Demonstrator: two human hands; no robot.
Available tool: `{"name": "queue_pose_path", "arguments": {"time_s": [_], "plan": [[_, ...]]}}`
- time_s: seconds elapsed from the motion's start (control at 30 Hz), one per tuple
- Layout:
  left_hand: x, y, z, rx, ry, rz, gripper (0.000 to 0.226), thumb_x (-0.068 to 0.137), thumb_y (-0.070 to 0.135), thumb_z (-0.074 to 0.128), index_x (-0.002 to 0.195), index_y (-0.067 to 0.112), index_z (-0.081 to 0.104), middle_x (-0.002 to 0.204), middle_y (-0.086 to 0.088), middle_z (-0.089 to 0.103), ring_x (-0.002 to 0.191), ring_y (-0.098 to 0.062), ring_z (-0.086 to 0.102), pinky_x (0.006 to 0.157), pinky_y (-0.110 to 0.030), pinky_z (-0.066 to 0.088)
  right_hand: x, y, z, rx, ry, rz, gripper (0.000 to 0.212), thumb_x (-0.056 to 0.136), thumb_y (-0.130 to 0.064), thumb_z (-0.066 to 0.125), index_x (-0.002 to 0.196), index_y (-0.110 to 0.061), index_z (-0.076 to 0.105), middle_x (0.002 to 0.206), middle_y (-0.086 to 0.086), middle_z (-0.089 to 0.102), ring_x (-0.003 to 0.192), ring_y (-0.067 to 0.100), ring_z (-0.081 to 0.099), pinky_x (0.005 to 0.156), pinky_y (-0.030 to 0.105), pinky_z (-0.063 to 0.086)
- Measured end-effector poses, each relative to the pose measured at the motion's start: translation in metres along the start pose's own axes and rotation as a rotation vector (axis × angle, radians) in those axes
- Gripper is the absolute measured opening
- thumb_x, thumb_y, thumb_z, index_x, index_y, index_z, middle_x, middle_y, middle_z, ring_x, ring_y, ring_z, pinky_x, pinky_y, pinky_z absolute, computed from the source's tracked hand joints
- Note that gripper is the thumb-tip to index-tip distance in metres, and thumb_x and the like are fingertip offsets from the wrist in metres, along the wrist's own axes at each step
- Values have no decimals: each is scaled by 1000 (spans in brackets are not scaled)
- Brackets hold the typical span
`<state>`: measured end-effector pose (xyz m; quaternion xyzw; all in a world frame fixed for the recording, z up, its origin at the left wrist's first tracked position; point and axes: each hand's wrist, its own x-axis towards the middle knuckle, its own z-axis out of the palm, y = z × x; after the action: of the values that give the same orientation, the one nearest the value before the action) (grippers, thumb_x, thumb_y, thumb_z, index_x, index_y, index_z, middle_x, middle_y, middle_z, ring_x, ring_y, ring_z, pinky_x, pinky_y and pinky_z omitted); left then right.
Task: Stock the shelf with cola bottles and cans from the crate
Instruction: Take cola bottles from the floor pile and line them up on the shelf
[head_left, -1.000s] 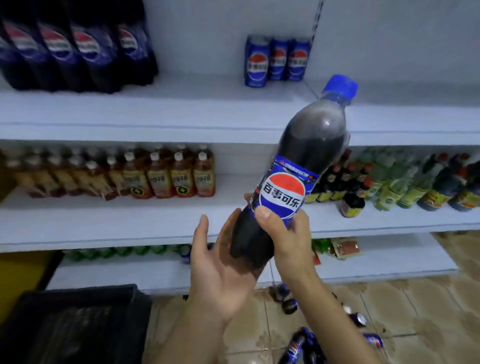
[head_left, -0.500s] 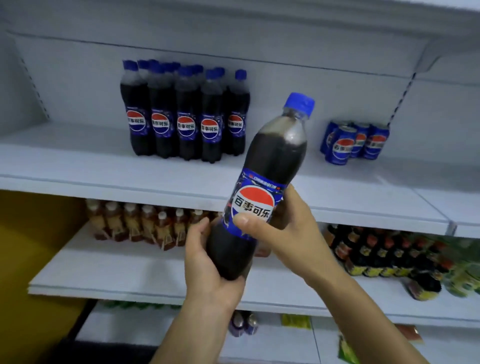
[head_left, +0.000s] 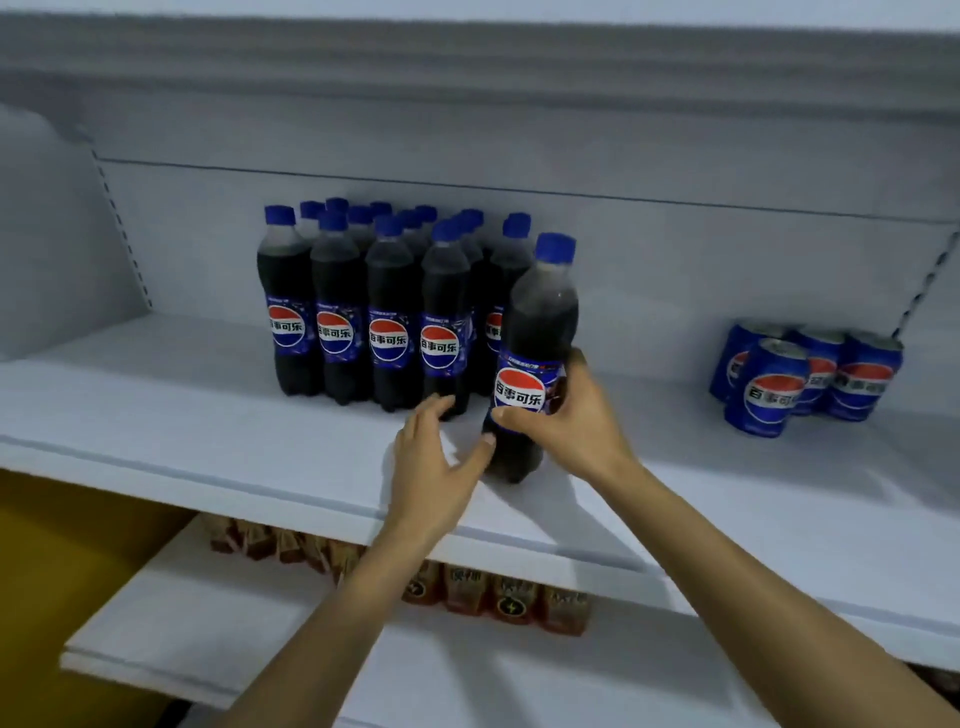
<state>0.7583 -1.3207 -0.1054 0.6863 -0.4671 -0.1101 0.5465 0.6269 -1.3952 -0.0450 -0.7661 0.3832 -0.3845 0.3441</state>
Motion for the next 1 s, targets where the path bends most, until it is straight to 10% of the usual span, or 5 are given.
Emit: {"name": "queue_pose_path", "arguments": {"time_s": [0.37,1.0], "plan": [[59,-20,38,346,117,159,118,65,42,83,153,16,8,160,-9,9,146,-27,16,113,-49,30,78,32,25,-36,-39,-24,81,66,-36,84,133,-27,38,123,-6,63,106,17,64,87,32,52],[55,-28,40,349,104,251,84,74,27,78,146,26,35,159,-10,-1,145,-34,13,112,-42,27,91,57,48,53,44,-121,82,71,-35,81,140,-28,38,130,-3,52,113,10,55,93,27,48]]}}
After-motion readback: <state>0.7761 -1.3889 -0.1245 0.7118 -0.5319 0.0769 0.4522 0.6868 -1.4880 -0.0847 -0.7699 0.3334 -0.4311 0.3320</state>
